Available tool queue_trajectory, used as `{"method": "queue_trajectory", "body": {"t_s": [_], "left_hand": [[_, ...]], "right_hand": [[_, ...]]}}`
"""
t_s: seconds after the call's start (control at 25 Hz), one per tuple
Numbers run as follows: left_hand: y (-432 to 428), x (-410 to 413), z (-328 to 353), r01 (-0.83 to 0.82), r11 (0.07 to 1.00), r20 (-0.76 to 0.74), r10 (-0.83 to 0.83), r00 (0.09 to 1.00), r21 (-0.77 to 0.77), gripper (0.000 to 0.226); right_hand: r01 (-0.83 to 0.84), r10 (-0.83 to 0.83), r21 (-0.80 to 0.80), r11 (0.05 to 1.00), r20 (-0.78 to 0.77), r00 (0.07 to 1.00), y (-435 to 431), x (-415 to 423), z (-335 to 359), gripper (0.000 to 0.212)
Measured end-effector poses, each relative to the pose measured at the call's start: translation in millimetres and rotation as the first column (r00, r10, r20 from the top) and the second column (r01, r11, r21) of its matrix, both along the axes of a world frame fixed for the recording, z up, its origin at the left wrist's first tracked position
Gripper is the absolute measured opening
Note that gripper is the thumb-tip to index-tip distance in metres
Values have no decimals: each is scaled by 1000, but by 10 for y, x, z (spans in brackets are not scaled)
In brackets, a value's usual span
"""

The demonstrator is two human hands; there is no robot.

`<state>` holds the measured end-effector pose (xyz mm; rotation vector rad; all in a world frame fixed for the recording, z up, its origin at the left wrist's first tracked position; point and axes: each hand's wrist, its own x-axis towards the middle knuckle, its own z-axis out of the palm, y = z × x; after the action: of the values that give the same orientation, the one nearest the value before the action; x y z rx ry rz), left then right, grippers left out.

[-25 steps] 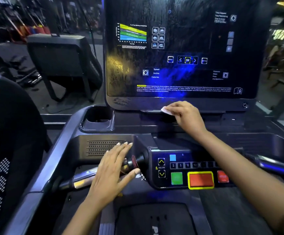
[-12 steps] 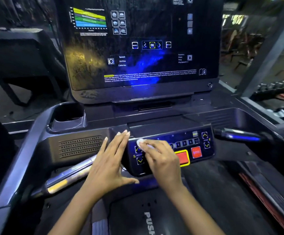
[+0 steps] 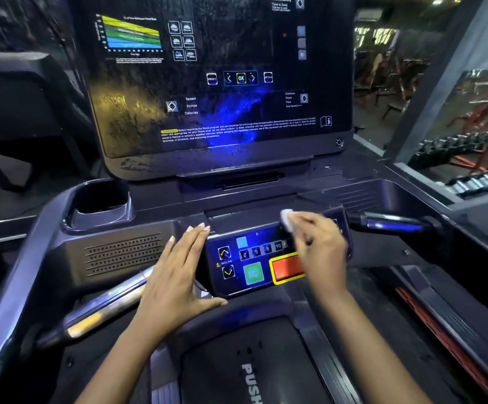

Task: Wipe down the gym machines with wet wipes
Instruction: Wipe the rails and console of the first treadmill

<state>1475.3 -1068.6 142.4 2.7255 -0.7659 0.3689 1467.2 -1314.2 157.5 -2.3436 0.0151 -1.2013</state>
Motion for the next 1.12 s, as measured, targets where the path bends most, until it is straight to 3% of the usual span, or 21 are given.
{"method": "queue_trajectory", "body": {"t_s": [0.08, 0.16, 0.44, 0.68, 0.84, 1.0, 1.12], "left_hand": [[-5, -7, 10, -2, 1000, 0, 2, 1000, 2, 117], [-6, -13, 15, 2, 1000, -1, -2, 1000, 0, 116], [3, -14, 6, -1, 1000, -8, 1, 1000, -4, 115], [-5, -26, 12, -11, 1000, 14, 11, 1000, 3, 116], [-11, -8, 5, -7, 1000, 26, 7, 1000, 14, 119], [-10, -13, -3, -13, 1000, 37, 13, 999, 10, 119], [-63, -58, 19, -62, 998, 70, 60, 996, 25, 120]], "right_hand": [[-240, 239, -98, 966, -18, 971, 530, -60, -20, 24], [-337, 332, -153, 929, -59, 941, 820, -18, 8, 26], [-431, 429, -383, 817, -96, 898, 689, -209, -210, 27], [-483, 478, -350, 803, -105, 872, 418, -437, -302, 31], [-325, 322, -202, 924, -47, 945, 374, 35, 60, 30], [-359, 349, -305, 882, -89, 933, 446, -127, -197, 31], [-409, 397, -298, 863, -103, 912, 407, -458, -485, 32]]}}
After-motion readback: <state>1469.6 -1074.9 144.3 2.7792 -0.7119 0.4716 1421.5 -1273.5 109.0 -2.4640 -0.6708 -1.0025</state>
